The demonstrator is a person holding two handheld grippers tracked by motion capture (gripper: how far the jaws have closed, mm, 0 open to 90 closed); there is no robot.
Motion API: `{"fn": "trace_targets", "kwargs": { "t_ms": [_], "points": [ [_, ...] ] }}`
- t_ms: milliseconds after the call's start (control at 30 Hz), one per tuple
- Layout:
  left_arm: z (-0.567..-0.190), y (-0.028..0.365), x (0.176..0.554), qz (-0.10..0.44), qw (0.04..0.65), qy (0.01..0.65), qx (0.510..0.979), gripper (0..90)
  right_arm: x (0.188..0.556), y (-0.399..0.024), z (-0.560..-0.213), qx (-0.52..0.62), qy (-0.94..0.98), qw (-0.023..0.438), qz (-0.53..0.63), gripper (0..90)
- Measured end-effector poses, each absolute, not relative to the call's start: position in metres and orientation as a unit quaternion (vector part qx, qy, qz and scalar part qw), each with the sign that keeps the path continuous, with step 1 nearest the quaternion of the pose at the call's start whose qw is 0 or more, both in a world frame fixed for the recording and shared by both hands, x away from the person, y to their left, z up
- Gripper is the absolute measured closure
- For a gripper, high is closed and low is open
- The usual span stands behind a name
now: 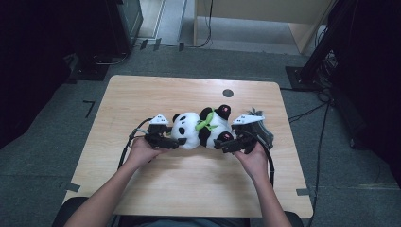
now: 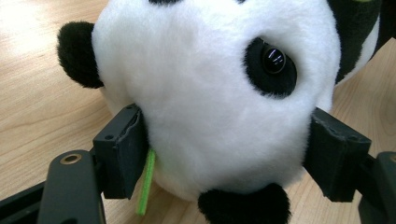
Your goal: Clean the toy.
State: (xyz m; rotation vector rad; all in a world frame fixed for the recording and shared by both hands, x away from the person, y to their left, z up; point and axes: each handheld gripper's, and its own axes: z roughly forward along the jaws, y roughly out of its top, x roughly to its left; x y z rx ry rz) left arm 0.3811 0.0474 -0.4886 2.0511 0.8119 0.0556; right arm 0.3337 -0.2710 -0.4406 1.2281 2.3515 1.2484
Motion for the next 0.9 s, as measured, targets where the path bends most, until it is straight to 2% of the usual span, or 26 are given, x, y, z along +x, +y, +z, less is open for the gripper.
{"fn": "trace_targets", "kwargs": {
  "t_ms": [433, 567, 700, 900],
  "points": [
    [-0.489, 0.047, 0.382, 0.021, 0.453, 0.331, 0.827, 23.6, 0.344, -0.266, -0.473, 0.394, 0.806, 0.121, 0.424, 0.0],
    [-0.489, 0.048, 0.383, 0.013, 0.455, 0.338, 0.823, 24.0, 0.345, -0.263, -0.477, 0.389, 0.806, 0.139, 0.423, 0.0],
    [-0.489, 0.048, 0.383, 0.012, 0.457, 0.34, 0.822, 24.1, 0.346, -0.262, -0.482, 0.392, 0.799, 0.138, 0.434, 0.0],
    [-0.49, 0.049, 0.386, -0.002, 0.463, 0.352, 0.813, 24.5, 0.34, -0.256, -0.491, 0.368, 0.809, 0.185, 0.419, 0.0]
  ]
}}
